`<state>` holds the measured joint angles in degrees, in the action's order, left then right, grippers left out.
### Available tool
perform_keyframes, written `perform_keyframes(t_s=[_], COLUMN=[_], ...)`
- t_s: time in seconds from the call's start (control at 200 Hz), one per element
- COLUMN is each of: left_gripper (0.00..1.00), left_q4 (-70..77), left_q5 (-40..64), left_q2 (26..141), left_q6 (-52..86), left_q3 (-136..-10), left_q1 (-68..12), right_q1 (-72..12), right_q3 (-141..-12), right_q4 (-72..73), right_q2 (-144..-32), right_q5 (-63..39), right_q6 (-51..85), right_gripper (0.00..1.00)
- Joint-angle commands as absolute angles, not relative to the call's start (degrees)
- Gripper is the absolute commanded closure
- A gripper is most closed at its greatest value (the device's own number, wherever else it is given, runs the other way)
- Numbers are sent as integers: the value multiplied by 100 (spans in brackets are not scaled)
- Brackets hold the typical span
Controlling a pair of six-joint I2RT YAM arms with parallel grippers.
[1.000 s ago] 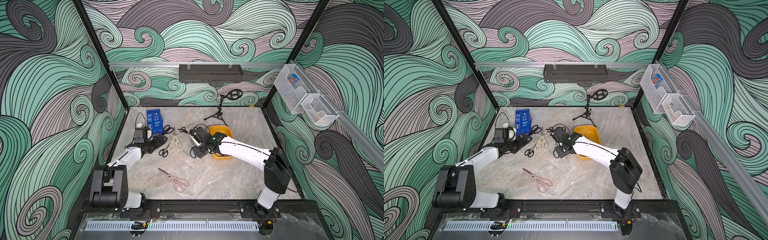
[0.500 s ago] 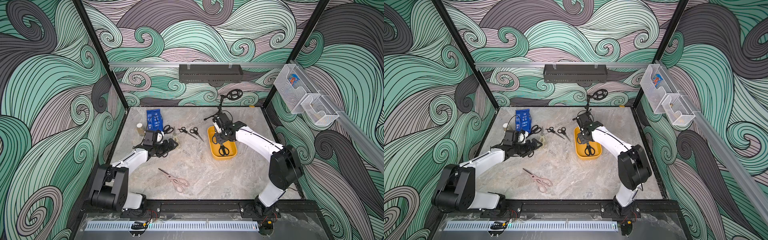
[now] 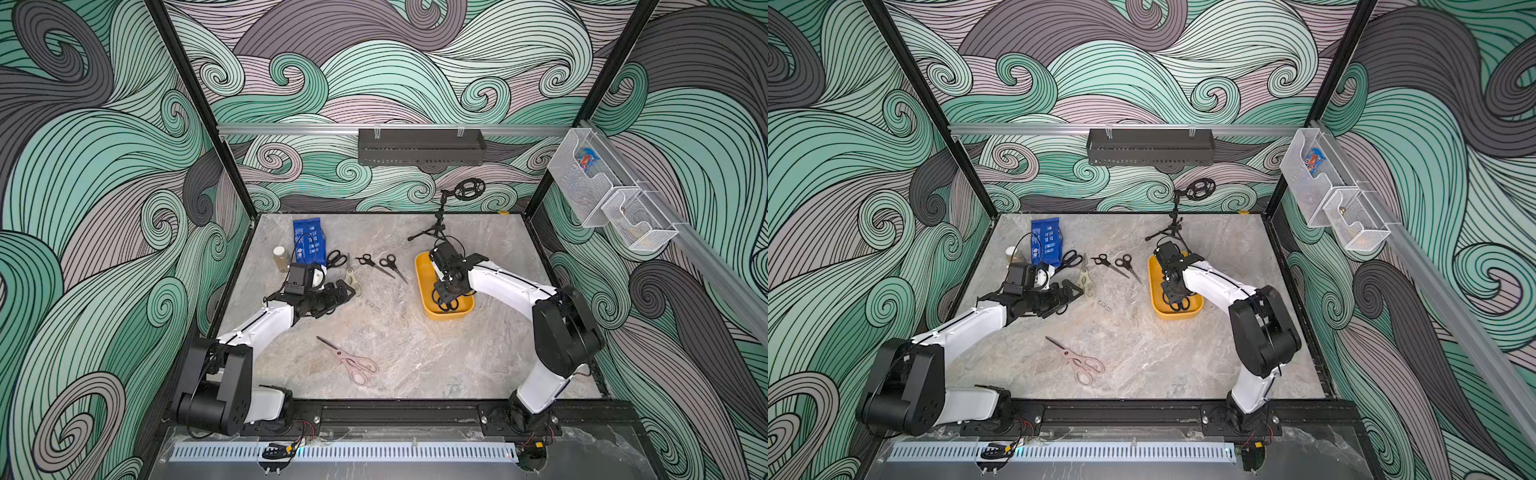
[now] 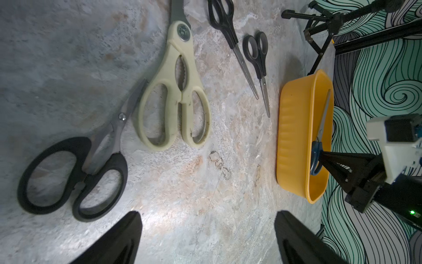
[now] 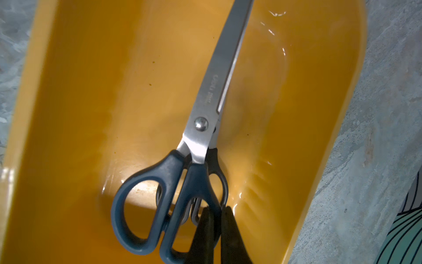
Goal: Put the scissors into the storage box
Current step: Place the scissors in the storage box.
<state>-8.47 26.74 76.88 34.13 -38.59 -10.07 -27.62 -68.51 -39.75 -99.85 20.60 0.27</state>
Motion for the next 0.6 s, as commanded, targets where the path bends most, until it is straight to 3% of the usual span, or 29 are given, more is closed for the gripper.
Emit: perform_keyframes(t_s=[0.0,0.33,0.45,0.595], left_gripper=[5,5,5,5], left_q4=[-993,-1151,-1131,-1132], left_q5=[2539,2321,2312,2290], left_q2=[7645,7656,7655,7655], left_q6=[3393,3318,3348,3349], left_q3=[-4093,-4241,-4232,-4222], left_q1=[-1060,-1055,-1055,-1055], right_q1=[-2746,-2744,-2742,-2750], right_q3=[-6692,-6249,-6283,-6395], right_q4=[-3786,-3405,-3394,-3393], right_q2=[-10094,-10210,-10288,-10216], right_q5=[1854,1666,1747,1831], right_q6=[210,256,255,281], right_gripper=[100,100,91,73])
